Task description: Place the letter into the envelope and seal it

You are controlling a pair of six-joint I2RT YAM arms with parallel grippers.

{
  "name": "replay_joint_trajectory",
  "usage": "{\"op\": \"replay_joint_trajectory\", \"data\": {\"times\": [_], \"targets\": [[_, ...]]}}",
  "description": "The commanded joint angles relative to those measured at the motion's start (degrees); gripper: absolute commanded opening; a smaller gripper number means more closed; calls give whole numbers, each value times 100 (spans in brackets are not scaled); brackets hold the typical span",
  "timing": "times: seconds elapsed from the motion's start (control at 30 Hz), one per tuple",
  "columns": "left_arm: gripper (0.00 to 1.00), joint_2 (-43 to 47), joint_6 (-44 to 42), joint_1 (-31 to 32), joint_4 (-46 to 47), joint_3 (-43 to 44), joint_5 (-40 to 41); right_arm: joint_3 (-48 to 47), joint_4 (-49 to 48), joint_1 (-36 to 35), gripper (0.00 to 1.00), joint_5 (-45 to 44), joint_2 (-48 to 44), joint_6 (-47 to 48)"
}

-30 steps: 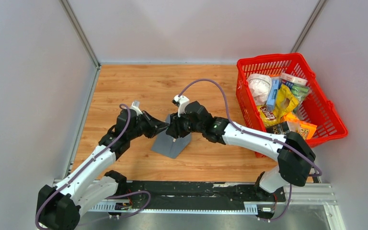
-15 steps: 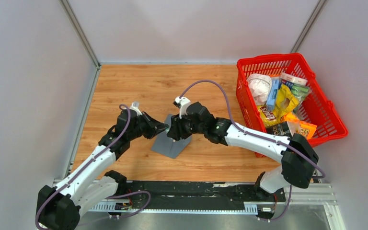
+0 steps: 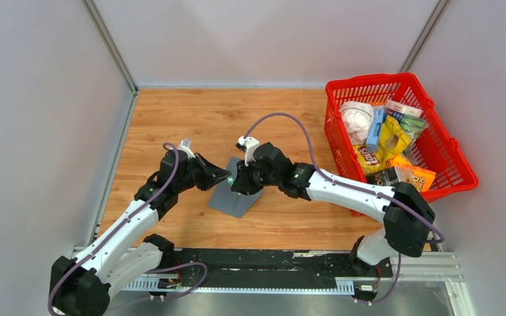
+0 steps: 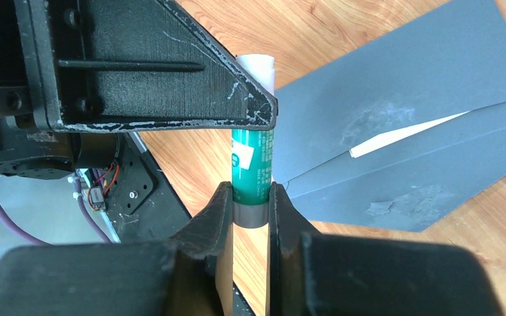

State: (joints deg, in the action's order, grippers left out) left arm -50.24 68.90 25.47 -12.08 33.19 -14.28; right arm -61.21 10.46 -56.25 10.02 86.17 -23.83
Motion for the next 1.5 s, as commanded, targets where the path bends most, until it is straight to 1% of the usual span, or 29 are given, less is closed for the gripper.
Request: {"op": "replay_joint_trajectory", "data": {"times": [0.0,0.03,0.07,0.1,0.13,0.27,0.43,0.5,0.53,0.57,0.6,0.63,0.67,0.7,0.73,0.77,0.8,0.83,0.97,1.07,1.13,1.2,1.23,1.27,1.47], "targets": [[16,23,-140,19,74,267,-118,-286,44,-27,4,-193,40,63],[21,5,-201,10,74,267,-179,-330,70,-26,1,-228,49,46],[31,-47,-245,19,56,302,-215,-382,88,-26,0,-255,49,37],[34,-91,-359,19,4,328,-302,-426,131,-26,0,-255,58,28],[39,-161,-395,19,-14,363,-399,-479,149,-35,0,-246,93,28],[47,-293,-527,19,21,355,-549,-629,185,-62,0,-194,172,28],[47,-346,-562,19,65,337,-567,-699,176,-106,0,-194,234,-7],[45,-346,-571,19,56,320,-558,-708,167,-106,0,-185,242,-16],[39,-372,-571,10,48,311,-549,-708,176,-106,0,-176,260,-16],[23,-407,-580,19,39,285,-532,-717,167,-106,2,-167,269,-7],[18,-408,-571,10,82,258,-523,-717,193,-106,6,-176,269,2],[9,-390,-571,10,100,232,-497,-726,237,-106,15,-246,277,2],[4,-399,-632,19,39,232,-375,-708,298,-106,26,-325,251,-16],[0,-382,-720,19,-74,293,-295,-673,368,-106,38,-447,216,-16],[0,-399,-973,19,-337,363,-7,-621,474,-97,47,-596,138,-33],[0,-399,-1280,19,-661,459,361,-498,553,-62,53,-720,50,-86],[0,-399,-1422,19,-882,530,574,-393,649,-1,56,-851,-64,-182],[0,-399,-1572,10,-1050,565,967,-252,755,87,57,-975,-196,-287],[0,-600,-1888,19,-894,355,1392,240,1308,500,53,-1379,-539,-814],[0,-943,-2056,19,-683,198,1648,566,1695,606,42,-1704,-610,-1192],[0,-1425,-2205,19,-358,135,1535,759,1871,650,36,-1749,-514,-1395],[0,-1716,-2241,19,141,48,1333,891,1863,650,29,-1723,-374,-1509],[0,-1796,-2250,19,283,-40,1314,926,1829,650,25,-1688,-295,-1554],[0,-1901,-2267,19,467,-67,1314,953,1776,650,23,-1644,-224,-1571],[0,-2122,-2513,10,505,-199,1411,1023,1355,650,19,-1539,206,-1633]]}}
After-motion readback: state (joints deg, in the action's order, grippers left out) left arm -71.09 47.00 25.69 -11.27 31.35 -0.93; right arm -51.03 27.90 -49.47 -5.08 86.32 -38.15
